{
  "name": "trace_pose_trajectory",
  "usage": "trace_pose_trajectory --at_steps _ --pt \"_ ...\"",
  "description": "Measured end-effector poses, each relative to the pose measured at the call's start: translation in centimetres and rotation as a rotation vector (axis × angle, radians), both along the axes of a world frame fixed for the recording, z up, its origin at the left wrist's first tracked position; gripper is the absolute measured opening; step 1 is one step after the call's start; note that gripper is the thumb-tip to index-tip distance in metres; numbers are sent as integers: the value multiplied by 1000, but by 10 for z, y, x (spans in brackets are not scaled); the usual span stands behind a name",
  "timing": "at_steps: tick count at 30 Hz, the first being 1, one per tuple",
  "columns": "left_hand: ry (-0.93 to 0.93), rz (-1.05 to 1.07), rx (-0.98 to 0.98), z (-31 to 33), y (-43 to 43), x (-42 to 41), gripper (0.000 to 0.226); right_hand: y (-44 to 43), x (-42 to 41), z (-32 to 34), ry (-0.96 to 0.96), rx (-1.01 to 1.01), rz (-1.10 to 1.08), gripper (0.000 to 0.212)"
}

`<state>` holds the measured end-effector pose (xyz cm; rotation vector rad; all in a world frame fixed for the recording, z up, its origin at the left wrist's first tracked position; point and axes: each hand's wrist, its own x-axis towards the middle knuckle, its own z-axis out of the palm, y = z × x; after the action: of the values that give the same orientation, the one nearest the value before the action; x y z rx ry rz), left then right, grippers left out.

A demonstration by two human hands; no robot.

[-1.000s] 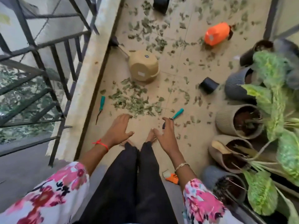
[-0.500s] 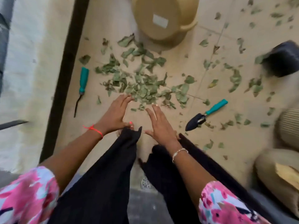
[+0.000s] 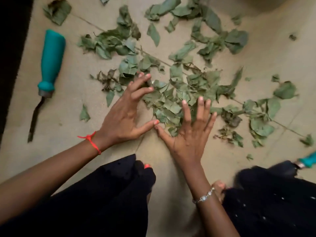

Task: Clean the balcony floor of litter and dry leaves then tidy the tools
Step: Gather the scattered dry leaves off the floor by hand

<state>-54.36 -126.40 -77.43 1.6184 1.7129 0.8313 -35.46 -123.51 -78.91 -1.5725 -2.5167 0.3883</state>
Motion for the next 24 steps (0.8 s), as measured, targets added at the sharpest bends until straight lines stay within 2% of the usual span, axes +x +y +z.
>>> trace_pose_trajectory --at_steps 3,8,13,19,21,24 --pt "-24 67 8 0 1 0 54 8 -14 0 -1 -18 -67 92" --pt "-8 111 33 -4 1 0 51 53 -59 -5 125 -14 -168 94" --pt "-24 151 5 0 5 0 51 76 -81 -5 205 30 -134 96" --pt "-52 141 22 10 14 4 47 72 -76 5 451 59 -148 70" --pt "-6 151 50 13 18 0 46 72 -74 6 471 64 -125 66" --pt "90 316 70 23 -1 -3 44 62 -69 10 438 62 -45 66"
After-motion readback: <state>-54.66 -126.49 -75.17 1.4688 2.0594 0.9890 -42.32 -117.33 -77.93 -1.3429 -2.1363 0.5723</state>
